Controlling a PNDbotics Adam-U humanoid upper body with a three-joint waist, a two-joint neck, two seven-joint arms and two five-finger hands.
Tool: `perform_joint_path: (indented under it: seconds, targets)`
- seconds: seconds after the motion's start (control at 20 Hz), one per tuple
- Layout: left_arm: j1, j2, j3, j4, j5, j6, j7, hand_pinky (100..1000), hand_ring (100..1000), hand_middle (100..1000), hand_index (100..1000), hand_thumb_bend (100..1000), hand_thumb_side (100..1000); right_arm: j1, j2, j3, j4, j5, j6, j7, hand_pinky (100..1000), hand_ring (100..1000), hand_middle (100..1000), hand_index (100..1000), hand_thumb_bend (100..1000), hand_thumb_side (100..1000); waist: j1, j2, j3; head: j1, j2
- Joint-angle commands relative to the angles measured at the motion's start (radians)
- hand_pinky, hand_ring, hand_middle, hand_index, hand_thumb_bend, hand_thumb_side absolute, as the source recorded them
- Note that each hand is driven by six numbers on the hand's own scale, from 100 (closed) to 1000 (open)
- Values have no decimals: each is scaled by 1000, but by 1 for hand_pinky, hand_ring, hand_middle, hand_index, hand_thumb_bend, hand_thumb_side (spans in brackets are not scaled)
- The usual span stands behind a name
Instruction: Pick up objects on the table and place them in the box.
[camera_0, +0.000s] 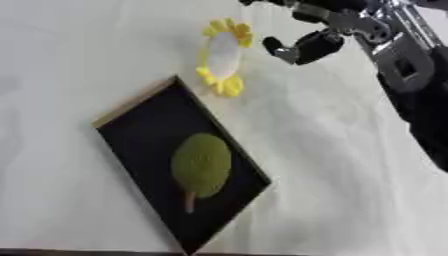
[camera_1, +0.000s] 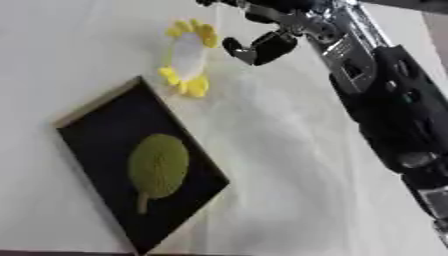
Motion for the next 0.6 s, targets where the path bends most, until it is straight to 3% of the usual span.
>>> perform_joint_path:
  seconds: [0.05,0.3,0.6]
  targets:
    - [-17,12,-5,-19,5,-1,-6,785,692,581,785,100,673,-29,-6,-8,51,28,-35,-4,963,1000,873,993,100,100,4,-17,5,-12,-18]
    - [-26,9,-10,-19,10,-1,-14,785,692,581,785,100,675,-51,10,-16,104,48,-62,-25,963,1000,871,993,100,100,-3,-9,22,-30,-26]
    - [-27,6,-15,-19,17,1,-23,786,691,580,785,100,680,-71,8,-11,87,64,-84,-81,962,1000,880,984,100,100,-10,-7,33,-40,-29]
